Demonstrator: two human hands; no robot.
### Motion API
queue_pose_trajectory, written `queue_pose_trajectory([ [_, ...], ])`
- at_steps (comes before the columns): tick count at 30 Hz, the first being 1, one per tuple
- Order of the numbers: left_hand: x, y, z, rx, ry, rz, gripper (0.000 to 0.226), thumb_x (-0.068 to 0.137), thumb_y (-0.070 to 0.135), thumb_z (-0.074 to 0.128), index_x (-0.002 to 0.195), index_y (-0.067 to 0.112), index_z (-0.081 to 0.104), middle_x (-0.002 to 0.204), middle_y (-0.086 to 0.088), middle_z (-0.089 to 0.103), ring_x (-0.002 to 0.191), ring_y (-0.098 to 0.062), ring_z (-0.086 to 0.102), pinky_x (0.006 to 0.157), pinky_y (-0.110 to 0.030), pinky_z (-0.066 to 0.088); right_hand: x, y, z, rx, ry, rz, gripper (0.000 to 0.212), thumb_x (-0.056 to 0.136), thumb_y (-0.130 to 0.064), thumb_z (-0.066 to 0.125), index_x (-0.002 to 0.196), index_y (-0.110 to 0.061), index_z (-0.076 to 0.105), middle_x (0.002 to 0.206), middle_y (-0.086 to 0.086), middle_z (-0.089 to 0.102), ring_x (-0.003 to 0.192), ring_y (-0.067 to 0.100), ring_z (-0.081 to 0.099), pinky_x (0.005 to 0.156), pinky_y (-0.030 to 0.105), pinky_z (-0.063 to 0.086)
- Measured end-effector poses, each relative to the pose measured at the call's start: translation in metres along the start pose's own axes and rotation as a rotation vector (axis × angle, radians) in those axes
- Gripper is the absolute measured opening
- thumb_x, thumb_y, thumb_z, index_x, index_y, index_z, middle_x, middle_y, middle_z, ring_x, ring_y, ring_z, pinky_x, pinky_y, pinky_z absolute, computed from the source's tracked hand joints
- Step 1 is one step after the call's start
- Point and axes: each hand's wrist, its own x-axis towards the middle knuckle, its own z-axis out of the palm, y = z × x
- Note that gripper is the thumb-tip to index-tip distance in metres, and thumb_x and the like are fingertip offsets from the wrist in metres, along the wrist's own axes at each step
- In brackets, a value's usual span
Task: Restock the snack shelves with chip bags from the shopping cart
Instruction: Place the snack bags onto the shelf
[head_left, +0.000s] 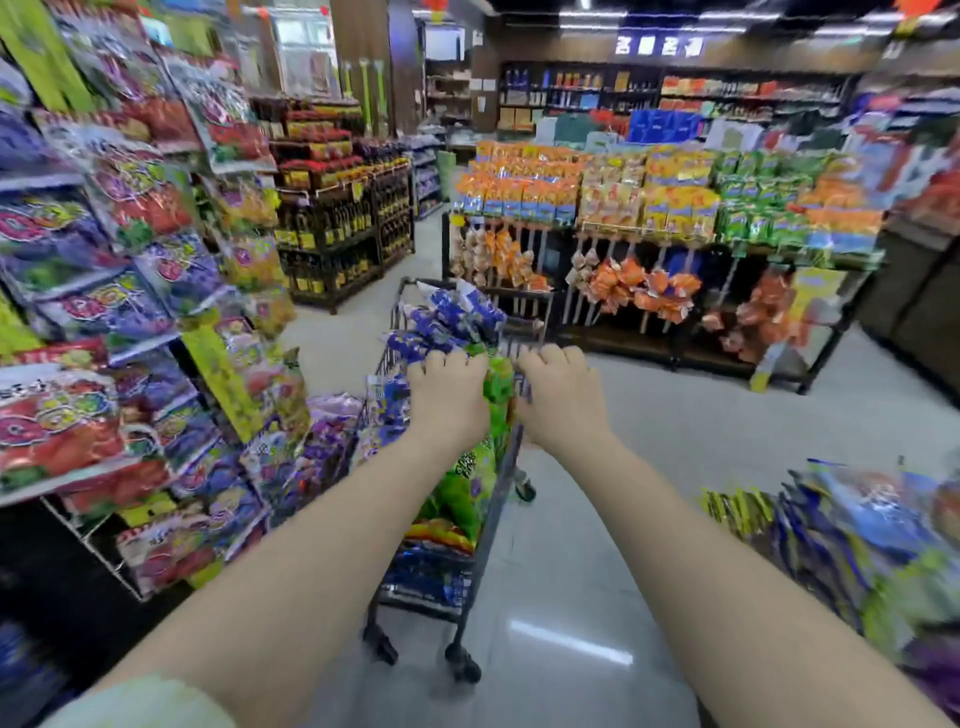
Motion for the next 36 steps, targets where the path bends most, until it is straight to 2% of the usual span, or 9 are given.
queue_pose_trajectory([
  [3,0.004,0.019,0.04,-0.018,-0.074,-0.031,0.037,0.084,0.028,0.058,0.121,0.024,0.054,0.122,-0.002,0.055,0.118,-0.029,0.045,0.095,-0.045,0.036,-0.006,0.026,0.034,0.084,-0.043,0.018,0.029,0.056,-0.015,0.073,0.084,-0.012,0.065,0.084,0.01,0.061,0.077,0.036,0.06,0.061,0.037,0.043],
  [8,0.02,0.02,0.088,-0.064,-0.194,-0.114,0.039,0.083,0.029,0.058,0.122,0.024,0.054,0.123,-0.003,0.055,0.12,-0.03,0.044,0.099,-0.045,0.034,0.0,0.045,0.095,0.099,-0.086,0.011,0.044,0.043,-0.017,0.085,0.082,-0.015,0.065,0.076,0.007,0.059,0.07,0.032,0.059,0.055,0.034,0.045],
  [15,0.068,-0.017,0.157,-0.16,-0.265,-0.231,0.036,0.085,0.031,0.059,0.121,0.029,0.055,0.124,0.0,0.055,0.12,-0.026,0.043,0.097,-0.042,0.034,0.046,0.049,0.18,0.21,-0.203,-0.023,0.036,0.059,-0.014,0.076,0.092,-0.012,0.062,0.09,0.01,0.059,0.088,0.036,0.056,0.069,0.044,0.049],
  [19,0.116,-0.041,0.19,-0.233,-0.286,-0.296,0.034,0.085,0.032,0.061,0.119,0.029,0.056,0.122,0.0,0.056,0.119,-0.026,0.044,0.098,-0.043,0.034,0.093,0.047,0.218,0.233,-0.252,0.0,0.037,0.067,-0.016,0.075,0.102,-0.012,0.064,0.099,0.009,0.06,0.097,0.034,0.053,0.077,0.043,0.045],
  [22,0.144,-0.056,0.214,-0.243,-0.316,-0.333,0.036,0.084,0.032,0.062,0.12,0.029,0.056,0.123,0.0,0.056,0.12,-0.026,0.044,0.098,-0.043,0.035,0.12,0.05,0.25,0.251,-0.271,0.003,0.038,0.065,-0.018,0.076,0.102,-0.014,0.066,0.098,0.009,0.061,0.096,0.035,0.055,0.079,0.042,0.045],
  [27,0.182,-0.066,0.245,-0.222,-0.385,-0.367,0.037,0.086,0.035,0.06,0.121,0.029,0.056,0.121,-0.001,0.057,0.119,-0.027,0.046,0.096,-0.044,0.037,0.157,0.051,0.292,0.3,-0.391,0.003,0.039,0.076,-0.02,0.072,0.114,-0.014,0.064,0.112,0.01,0.06,0.107,0.036,0.051,0.088,0.044,0.043],
  [36,0.282,-0.069,0.293,-0.16,-0.307,-0.521,0.033,0.086,0.035,0.059,0.117,0.027,0.057,0.121,-0.001,0.057,0.117,-0.027,0.047,0.093,-0.042,0.036,0.26,0.087,0.37,0.404,-0.428,-0.098,0.038,0.077,-0.023,0.073,0.112,-0.014,0.064,0.111,0.009,0.06,0.109,0.035,0.051,0.089,0.044,0.043],
])
